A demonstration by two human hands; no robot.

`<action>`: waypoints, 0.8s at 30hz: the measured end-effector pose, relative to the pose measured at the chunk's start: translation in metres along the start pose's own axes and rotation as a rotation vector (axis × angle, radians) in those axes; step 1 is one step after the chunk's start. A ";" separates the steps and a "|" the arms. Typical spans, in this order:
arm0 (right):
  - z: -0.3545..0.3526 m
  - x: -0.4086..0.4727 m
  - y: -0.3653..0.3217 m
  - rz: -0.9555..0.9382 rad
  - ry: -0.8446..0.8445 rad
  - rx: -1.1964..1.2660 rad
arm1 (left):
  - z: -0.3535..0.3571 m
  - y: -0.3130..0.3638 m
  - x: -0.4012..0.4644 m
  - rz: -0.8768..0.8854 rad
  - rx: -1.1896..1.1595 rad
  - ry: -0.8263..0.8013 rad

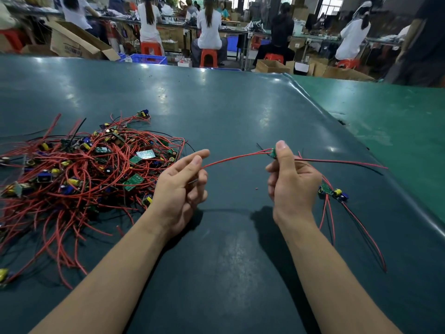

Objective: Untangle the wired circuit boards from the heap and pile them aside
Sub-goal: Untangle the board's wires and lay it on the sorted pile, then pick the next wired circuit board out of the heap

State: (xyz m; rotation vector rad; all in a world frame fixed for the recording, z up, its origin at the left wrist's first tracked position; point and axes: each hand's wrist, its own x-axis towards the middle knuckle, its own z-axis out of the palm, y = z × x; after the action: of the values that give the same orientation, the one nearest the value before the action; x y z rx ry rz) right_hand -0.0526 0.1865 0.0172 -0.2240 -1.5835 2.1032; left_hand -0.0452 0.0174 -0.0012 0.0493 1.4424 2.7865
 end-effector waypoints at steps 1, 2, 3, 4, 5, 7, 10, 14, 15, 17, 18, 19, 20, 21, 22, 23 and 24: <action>0.001 0.000 0.000 -0.008 0.089 0.030 | -0.001 0.001 0.000 0.029 -0.008 0.037; 0.001 0.001 -0.001 0.008 0.175 0.082 | -0.002 0.001 0.001 0.054 -0.019 0.069; -0.001 0.003 -0.002 0.039 0.245 0.147 | -0.003 0.001 0.002 0.072 -0.023 0.092; -0.002 0.004 -0.001 0.083 0.295 0.208 | -0.003 0.001 0.002 0.083 -0.011 0.107; -0.003 0.005 0.000 0.139 0.332 0.255 | -0.002 0.001 0.002 0.088 0.019 0.115; -0.005 0.006 0.004 0.275 0.382 0.331 | 0.000 -0.001 0.001 0.108 0.113 0.124; -0.009 0.007 0.007 0.388 0.429 0.422 | 0.000 -0.006 -0.003 0.247 0.376 0.152; -0.010 0.009 0.005 0.371 0.431 0.406 | 0.000 -0.015 -0.011 0.605 1.014 0.185; -0.009 0.009 0.005 0.358 0.405 0.392 | 0.001 -0.015 -0.013 0.678 1.151 0.195; -0.006 0.008 0.006 0.344 0.361 0.368 | -0.003 -0.011 -0.013 0.804 1.384 0.268; -0.005 0.008 0.007 0.337 0.356 0.357 | -0.007 -0.009 -0.011 0.832 1.482 0.326; -0.005 0.008 0.007 0.326 0.363 0.345 | -0.011 -0.006 -0.008 0.809 1.572 0.394; -0.005 0.008 0.008 0.312 0.375 0.333 | -0.016 -0.004 -0.006 0.731 1.650 0.473; -0.005 0.008 0.008 0.301 0.384 0.327 | -0.019 -0.002 -0.004 0.612 1.720 0.540; -0.006 0.008 0.008 0.297 0.384 0.329 | -0.023 -0.001 -0.003 0.488 1.789 0.579; -0.005 0.009 0.008 0.302 0.372 0.336 | -0.025 -0.002 -0.002 0.399 1.860 0.591; -0.005 0.009 0.009 0.311 0.356 0.340 | -0.027 -0.003 -0.001 0.352 1.923 0.584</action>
State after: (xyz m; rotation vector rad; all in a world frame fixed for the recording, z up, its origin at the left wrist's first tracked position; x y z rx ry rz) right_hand -0.0605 0.1931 0.0088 -0.7186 -1.0186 2.3595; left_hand -0.0448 -0.0031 -0.0194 -0.5274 3.5987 0.3761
